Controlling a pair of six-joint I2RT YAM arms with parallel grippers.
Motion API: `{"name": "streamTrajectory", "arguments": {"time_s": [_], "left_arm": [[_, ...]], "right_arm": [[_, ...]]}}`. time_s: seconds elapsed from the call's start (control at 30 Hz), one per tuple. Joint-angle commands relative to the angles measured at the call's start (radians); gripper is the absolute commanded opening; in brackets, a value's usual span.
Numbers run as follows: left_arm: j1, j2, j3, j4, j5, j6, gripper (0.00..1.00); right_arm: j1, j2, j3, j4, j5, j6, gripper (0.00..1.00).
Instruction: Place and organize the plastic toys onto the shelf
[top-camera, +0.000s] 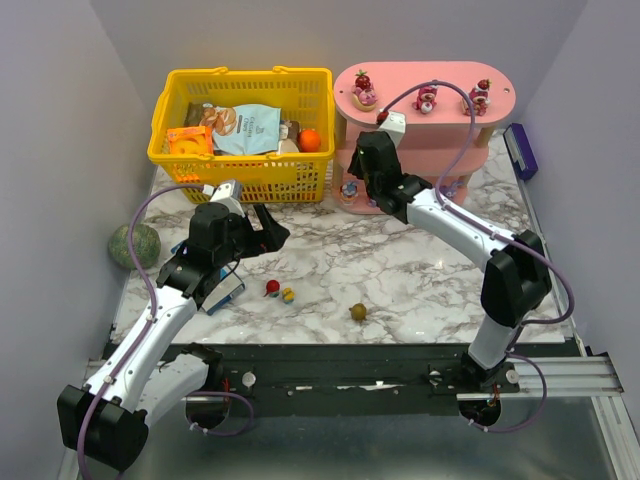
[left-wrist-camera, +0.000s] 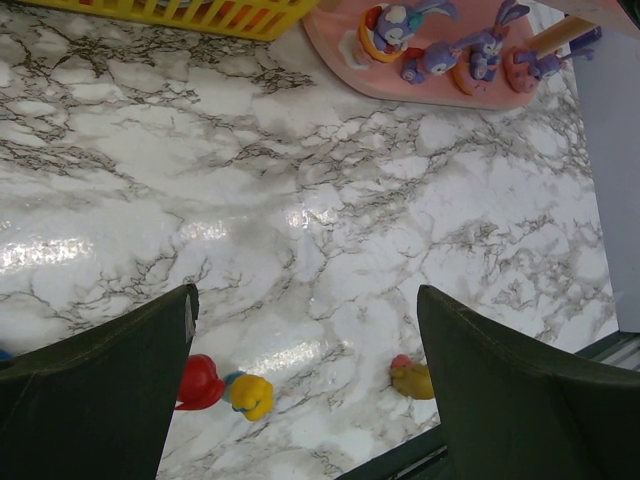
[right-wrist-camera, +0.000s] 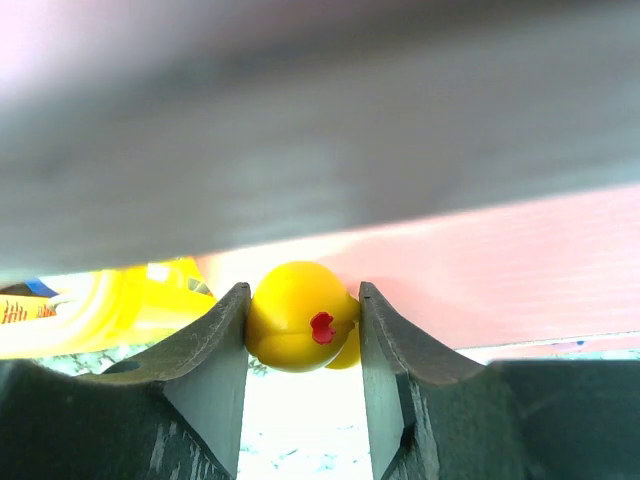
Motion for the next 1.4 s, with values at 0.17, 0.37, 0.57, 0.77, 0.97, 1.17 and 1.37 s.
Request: {"name": "streamTrajectory", "arguments": {"time_s": [0.17, 0.37, 0.57, 0.77, 0.97, 1.17, 1.37], "left_arm": [[0.005, -0.008, 0.015, -0.013, -0.023, 0.021, 0.99], [0.005, -0.008, 0.013, -0.016, -0.029, 0.023, 0.99], [0.006, -0.002, 0.013, -0.016, -0.028, 0.025, 0.99], [0.006, 0.001, 0.017, -0.016, -0.028, 0.026, 0.99], [0.006, 0.0, 0.018, -0.02, -0.031, 0.028, 0.99], [0.006, 0.0, 0.018, -0.018, -0.031, 0.031, 0.99], [0.006, 0.005, 0.02, -0.018, -0.034, 0.032, 0.99]], "right_arm": [[-0.005, 0.032, -0.058, 0.003, 0.053, 0.013, 0.18], [-0.005, 0.039, -0.057, 0.009, 0.063, 0.038, 0.17], [-0.005, 0.0, -0.121, 0.088, 0.073, 0.061, 0.17], [-0.005, 0.011, -0.123, 0.15, 0.03, 0.035, 0.18], [-0.004, 0.022, -0.123, 0.173, 0.01, 0.029, 0.19], [-0.002, 0.026, -0.121, 0.199, 0.013, 0.017, 0.19], [0.001, 0.034, -0.13, 0.248, -0.007, -0.026, 0.2]]}}
